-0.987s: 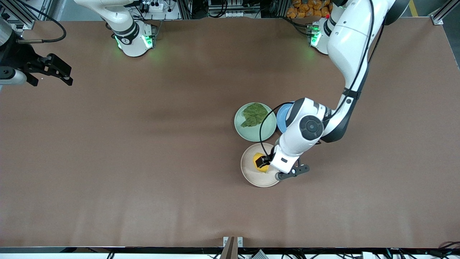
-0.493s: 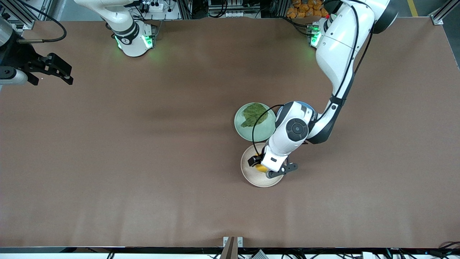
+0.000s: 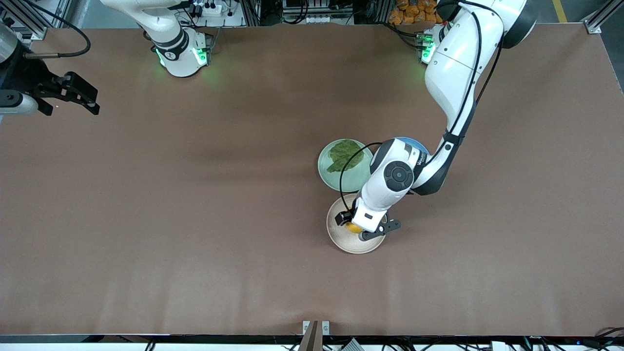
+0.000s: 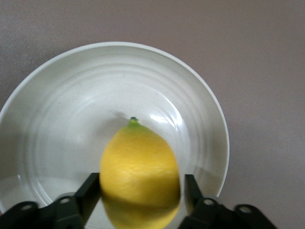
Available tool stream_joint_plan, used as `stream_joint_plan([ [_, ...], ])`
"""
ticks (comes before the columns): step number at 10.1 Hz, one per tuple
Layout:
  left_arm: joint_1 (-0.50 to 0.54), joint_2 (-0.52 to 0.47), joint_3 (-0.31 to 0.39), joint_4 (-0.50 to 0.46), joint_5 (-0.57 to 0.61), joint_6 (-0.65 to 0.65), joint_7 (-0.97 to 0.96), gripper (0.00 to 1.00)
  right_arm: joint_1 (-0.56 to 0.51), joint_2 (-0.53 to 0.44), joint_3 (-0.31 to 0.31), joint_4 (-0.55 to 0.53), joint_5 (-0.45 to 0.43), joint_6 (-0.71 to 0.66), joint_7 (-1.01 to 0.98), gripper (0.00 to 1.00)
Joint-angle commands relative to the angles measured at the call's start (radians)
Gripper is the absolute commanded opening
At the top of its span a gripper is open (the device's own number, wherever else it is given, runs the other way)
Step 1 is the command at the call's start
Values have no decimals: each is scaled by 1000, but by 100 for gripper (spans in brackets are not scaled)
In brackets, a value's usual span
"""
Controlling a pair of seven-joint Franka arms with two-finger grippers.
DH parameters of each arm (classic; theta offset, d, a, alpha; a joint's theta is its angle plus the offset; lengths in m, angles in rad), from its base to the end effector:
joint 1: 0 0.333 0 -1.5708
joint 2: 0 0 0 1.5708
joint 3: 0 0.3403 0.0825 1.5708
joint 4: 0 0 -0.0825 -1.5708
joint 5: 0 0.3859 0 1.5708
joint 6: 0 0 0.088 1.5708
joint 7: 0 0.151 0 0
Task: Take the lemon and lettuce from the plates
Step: 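Lower the left gripper and close it on the yellow lemon, then lift the lemon with the left gripper while the right gripper reaches the lettuce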
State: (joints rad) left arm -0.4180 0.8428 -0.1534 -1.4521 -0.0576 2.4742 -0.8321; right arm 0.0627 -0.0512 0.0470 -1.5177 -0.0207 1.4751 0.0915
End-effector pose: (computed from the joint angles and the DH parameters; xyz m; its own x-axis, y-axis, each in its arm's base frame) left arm 0.6559 -0.3983 0.1768 0.9343 0.3565 0.0030 0.3458 -0.9081 0.2364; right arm 0.5266 0.0554 0.6491 0.9998 0.0162 0.0106 0.0160 -0.9996 0.0221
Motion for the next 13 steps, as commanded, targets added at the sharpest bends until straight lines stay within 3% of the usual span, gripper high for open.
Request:
stream_joint_plan([
  [1, -13, 1, 12, 19, -2, 6, -24, 0, 29, -7, 1, -7, -4, 8, 71, 100],
  [4, 2, -88, 20, 13, -2, -87, -27, 0, 81, 13, 1, -7, -2, 36, 148, 100],
  [6, 36, -189, 20, -17, -2, -194, -25, 0, 185, 53, 1, -5, -4, 68, 290, 100],
  [9, 83, -367, 22, -232, 88, -208, -18, 0, 316, 146, 1, -2, -4, 166, 491, 100],
  [13, 227, -491, 18, -381, 94, -210, 164, 0, 514, 324, 1, 7, -13, 376, 863, 100],
])
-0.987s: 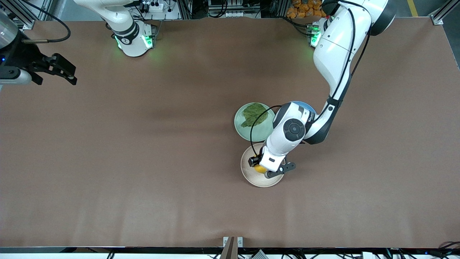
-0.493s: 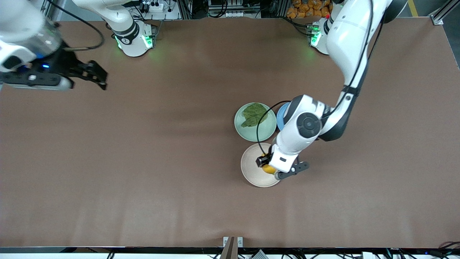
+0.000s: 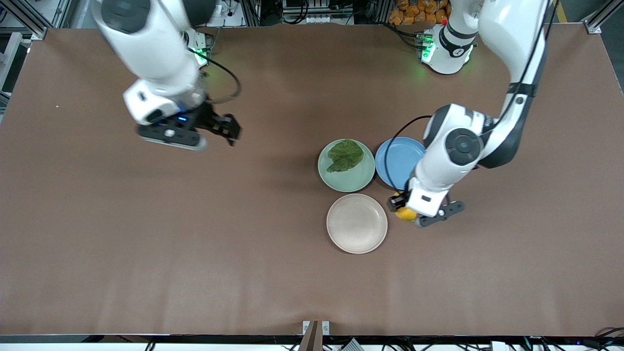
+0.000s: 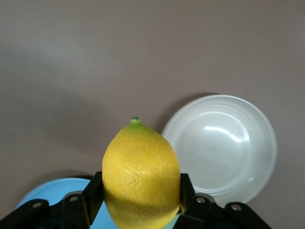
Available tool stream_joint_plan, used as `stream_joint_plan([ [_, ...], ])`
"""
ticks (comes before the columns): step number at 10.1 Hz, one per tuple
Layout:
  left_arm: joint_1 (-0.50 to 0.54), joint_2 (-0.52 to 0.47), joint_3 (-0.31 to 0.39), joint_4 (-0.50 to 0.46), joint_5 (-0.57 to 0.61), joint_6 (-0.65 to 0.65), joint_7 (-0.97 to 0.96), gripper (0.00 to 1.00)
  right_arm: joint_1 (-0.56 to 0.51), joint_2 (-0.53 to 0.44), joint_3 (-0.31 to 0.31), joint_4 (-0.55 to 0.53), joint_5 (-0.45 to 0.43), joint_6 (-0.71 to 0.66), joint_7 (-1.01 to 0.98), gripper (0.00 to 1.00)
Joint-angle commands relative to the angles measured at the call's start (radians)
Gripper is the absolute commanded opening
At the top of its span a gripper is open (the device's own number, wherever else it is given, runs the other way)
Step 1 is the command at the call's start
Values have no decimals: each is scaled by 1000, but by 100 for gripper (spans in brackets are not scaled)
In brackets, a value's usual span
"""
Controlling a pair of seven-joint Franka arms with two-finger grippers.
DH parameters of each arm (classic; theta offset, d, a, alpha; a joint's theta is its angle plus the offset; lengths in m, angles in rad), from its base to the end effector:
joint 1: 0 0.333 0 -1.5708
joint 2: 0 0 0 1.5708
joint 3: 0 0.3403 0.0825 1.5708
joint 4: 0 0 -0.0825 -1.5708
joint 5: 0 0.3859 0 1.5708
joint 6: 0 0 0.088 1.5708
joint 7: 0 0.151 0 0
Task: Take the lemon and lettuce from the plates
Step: 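Lift the lemon with the left gripper while the right gripper reaches the lettuce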
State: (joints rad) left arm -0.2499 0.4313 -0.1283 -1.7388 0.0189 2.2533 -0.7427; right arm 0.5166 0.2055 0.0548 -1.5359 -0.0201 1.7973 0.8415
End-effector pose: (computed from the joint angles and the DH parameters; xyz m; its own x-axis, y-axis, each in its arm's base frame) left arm 0.6375 -0.2444 0.3170 0.9321 0.3602 0.0382 0.3561 -0.9304 0.0865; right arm 0.5419 0.3420 0.5194 0.9633 -0.2649 0.0439 -0.2635 -0.9640 -0.0361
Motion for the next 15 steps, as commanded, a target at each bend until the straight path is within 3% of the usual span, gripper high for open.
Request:
stream_joint_plan([
  [1, 102, -100, -7, -119, 18, 9, 142, 0, 107, 127, -7, 45, -21, 117, 198, 100],
  [2, 148, -123, -8, -143, 18, 9, 214, 0, 161, 203, -10, 95, -29, 134, 261, 100],
  [5, 280, -154, -8, -171, 18, -43, 429, 0, 325, 453, -12, 297, -162, 139, 463, 100],
  [6, 319, -163, -8, -176, 18, -61, 484, 0, 365, 501, -12, 313, -196, 166, 491, 100],
  [11, 425, -66, -2, -174, 36, -90, 667, 0, 434, 655, -15, 318, -285, 371, 594, 100],
  [15, 457, 38, -4, -157, 84, -69, 674, 0, 436, 755, -16, 358, -372, 444, 593, 90],
])
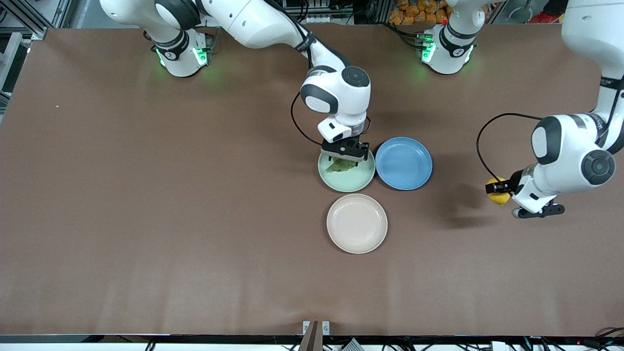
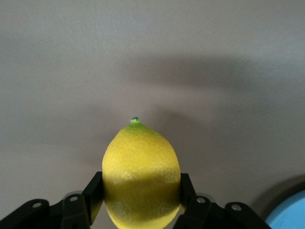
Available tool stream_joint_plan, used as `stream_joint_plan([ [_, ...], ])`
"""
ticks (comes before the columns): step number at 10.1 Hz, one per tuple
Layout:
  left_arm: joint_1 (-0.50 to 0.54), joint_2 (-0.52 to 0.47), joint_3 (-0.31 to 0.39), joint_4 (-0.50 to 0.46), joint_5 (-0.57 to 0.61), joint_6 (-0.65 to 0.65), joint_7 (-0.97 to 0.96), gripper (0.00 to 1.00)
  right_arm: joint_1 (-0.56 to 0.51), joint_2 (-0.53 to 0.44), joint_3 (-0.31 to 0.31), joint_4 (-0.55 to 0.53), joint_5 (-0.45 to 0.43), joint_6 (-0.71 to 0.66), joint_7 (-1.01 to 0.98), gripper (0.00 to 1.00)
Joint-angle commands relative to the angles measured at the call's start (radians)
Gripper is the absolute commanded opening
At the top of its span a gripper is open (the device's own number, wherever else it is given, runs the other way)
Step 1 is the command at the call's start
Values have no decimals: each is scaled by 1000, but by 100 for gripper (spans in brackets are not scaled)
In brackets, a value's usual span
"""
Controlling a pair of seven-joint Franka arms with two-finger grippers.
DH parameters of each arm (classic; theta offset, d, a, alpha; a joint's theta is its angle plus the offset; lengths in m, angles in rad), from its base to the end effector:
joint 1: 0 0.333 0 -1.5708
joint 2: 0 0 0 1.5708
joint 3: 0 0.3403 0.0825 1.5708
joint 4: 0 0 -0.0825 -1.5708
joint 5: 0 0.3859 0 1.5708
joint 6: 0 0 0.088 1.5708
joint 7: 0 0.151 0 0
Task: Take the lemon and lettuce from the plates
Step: 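Lift the lemon with the left gripper while the right gripper reaches the lettuce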
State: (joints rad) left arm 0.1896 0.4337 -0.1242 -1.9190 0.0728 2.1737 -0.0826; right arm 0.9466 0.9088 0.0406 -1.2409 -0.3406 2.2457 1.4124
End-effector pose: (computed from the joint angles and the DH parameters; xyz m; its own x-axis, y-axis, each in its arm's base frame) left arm 0.6082 0.0469 0.2313 0.9790 0.1076 -0.1733 0.1068 -0.9942 -0.0141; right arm 0.4601 0.6441 0.1959 0.9371 -0.2353 0.2577 -0.2349 -0.9715 -0.0326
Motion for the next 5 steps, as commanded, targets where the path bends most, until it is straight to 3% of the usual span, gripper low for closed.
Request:
stream_joint_plan([
  [1, 14, 63, -8, 28, 36, 34, 14, 0, 6, 61, -2, 63, -67, -5, 22, 84],
  [2, 14, 80, -8, 28, 38, 58, 14, 0, 6, 62, -2, 63, -70, -5, 20, 80],
  [3, 14, 91, -8, 29, 36, 61, 12, 50, 7, 65, -2, 61, -75, -5, 20, 70],
  [4, 14, 94, -8, 28, 36, 61, 12, 90, 11, 70, -2, 60, -86, -5, 23, 62],
  [5, 16, 99, -8, 28, 36, 63, 12, 100, 20, 73, -2, 60, -89, -6, 25, 62],
])
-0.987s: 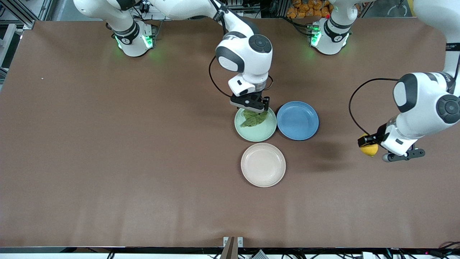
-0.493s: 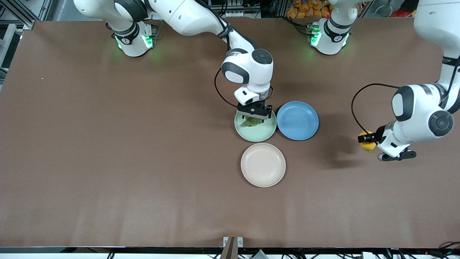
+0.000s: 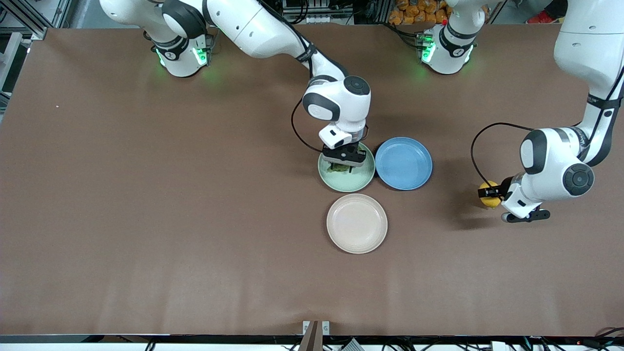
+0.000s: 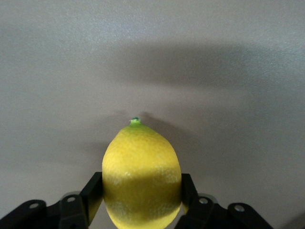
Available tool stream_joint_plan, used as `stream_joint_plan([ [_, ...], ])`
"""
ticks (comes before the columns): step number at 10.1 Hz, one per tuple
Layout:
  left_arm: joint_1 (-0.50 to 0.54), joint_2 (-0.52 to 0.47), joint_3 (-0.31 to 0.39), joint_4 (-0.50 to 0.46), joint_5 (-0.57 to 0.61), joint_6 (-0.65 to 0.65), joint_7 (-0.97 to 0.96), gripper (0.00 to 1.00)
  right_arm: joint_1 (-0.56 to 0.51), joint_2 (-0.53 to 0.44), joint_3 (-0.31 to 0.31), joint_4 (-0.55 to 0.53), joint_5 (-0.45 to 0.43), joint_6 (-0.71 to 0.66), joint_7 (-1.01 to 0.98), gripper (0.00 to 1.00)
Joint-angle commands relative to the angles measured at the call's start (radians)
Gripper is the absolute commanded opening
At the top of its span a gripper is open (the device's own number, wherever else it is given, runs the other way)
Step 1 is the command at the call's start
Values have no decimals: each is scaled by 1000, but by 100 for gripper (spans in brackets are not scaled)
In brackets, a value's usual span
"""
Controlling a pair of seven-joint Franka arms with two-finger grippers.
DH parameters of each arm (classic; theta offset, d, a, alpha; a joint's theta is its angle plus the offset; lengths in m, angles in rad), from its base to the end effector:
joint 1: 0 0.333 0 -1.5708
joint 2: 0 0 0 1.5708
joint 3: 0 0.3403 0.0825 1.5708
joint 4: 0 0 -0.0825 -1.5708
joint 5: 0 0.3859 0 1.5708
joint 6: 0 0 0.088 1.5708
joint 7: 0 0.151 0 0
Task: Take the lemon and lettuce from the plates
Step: 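Lift the lemon with the left gripper while the right gripper reaches the lettuce, then grasp the lettuce with the right gripper while the left gripper lowers the lemon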
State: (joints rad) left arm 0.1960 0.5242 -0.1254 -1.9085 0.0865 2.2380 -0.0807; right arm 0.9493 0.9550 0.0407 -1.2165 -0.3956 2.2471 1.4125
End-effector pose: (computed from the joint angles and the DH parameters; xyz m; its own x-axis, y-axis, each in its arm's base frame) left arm 0.6114 0.0497 0.1841 0.9770 0.1009 -0.1878 0.1009 -0.9949 -0.0092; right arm 0.4616 0.6443 0.1718 0.9371 -0.1933 0.2905 -0.2025 -0.9793 0.0018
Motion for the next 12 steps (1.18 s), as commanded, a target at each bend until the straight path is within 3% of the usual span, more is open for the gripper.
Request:
stream_joint_plan([
  [1, 10, 7, -8, 19, 22, -1, 10, 100, 17, 27, -2, 32, -34, -9, 25, 61],
  [4, -21, -38, -28, 43, 24, -1, 4, 100, 20, 28, -2, 29, -45, -8, 34, 57],
  [6, -43, -64, -68, 78, 21, -1, -13, 100, 20, 28, -2, 28, -65, -9, 34, 28],
  [8, -41, -96, -98, 89, 12, -1, -37, 100, 19, 30, -2, 14, -95, -6, 34, 5],
  [9, -41, -111, -114, 89, 12, -1, -56, 100, 16, 30, -1, 14, -95, -6, 34, 0],
  [12, -43, -138, -134, 107, 12, -1, -105, 100, -12, -11, 2, 17, -80, -30, 13, 0],
])
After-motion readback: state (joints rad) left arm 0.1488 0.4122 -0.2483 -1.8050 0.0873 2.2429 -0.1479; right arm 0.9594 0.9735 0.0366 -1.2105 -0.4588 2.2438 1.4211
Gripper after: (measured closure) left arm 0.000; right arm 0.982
